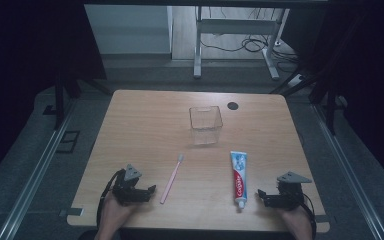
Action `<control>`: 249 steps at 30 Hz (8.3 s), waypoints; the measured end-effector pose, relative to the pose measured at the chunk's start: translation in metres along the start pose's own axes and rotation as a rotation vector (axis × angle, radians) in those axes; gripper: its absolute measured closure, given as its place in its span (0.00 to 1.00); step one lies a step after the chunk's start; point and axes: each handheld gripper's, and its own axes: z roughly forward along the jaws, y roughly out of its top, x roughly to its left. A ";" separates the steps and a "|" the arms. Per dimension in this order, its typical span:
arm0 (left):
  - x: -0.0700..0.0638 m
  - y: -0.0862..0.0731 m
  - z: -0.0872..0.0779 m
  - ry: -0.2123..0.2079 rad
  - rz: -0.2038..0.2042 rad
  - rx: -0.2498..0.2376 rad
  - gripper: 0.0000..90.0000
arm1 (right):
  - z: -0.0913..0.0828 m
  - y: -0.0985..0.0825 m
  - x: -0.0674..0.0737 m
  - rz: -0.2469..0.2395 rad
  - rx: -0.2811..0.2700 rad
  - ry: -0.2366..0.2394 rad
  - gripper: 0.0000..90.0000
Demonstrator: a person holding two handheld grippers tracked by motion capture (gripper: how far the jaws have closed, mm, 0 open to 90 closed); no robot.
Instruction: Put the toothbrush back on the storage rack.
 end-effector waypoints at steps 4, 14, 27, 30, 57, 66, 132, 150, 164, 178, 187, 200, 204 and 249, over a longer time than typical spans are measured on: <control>0.000 0.000 0.000 0.000 0.000 0.000 0.14 | 0.000 0.000 0.000 0.000 0.000 0.000 0.04; 0.000 0.000 0.000 0.000 0.000 0.000 0.14 | 0.001 0.001 0.000 0.002 0.002 -0.003 0.03; 0.000 0.000 -0.003 0.000 0.002 0.003 0.20 | 0.002 0.002 0.000 -0.001 0.005 0.001 0.01; -0.001 0.001 -0.006 0.001 -0.001 0.014 0.31 | 0.002 0.002 0.001 -0.002 0.007 0.002 0.01; -0.063 0.031 -0.008 -0.212 0.133 0.009 0.94 | 0.003 0.003 0.001 -0.003 0.011 0.006 0.00; -0.070 0.028 0.006 -0.222 0.128 0.068 0.92 | 0.004 0.003 0.001 -0.006 0.011 0.007 0.00; -0.024 0.111 0.043 -0.179 0.149 0.490 0.69 | 0.003 0.003 0.001 -0.005 0.012 0.006 0.00; -0.030 0.132 0.065 -0.137 0.178 0.652 0.78 | 0.003 0.003 0.001 -0.005 0.012 0.006 0.00; -0.031 0.135 0.068 -0.107 0.159 0.665 0.88 | 0.003 0.003 0.001 -0.005 0.013 0.006 0.00; -0.028 0.145 0.058 -0.142 0.165 0.596 0.88 | 0.003 0.003 0.001 -0.005 0.013 0.006 0.00; -0.027 0.161 0.040 -0.166 0.172 0.499 0.88 | 0.003 0.003 0.001 -0.004 0.012 0.007 0.00; -0.025 0.178 0.021 -0.199 0.170 0.362 0.88 | 0.004 0.003 0.001 -0.005 0.011 0.006 0.00; -0.023 0.185 0.014 -0.206 0.168 0.310 0.88 | 0.004 0.003 0.001 -0.006 0.011 0.006 0.00; -0.010 0.271 0.020 -0.181 0.047 -0.130 0.88 | 0.004 0.003 0.001 -0.006 0.011 0.007 0.00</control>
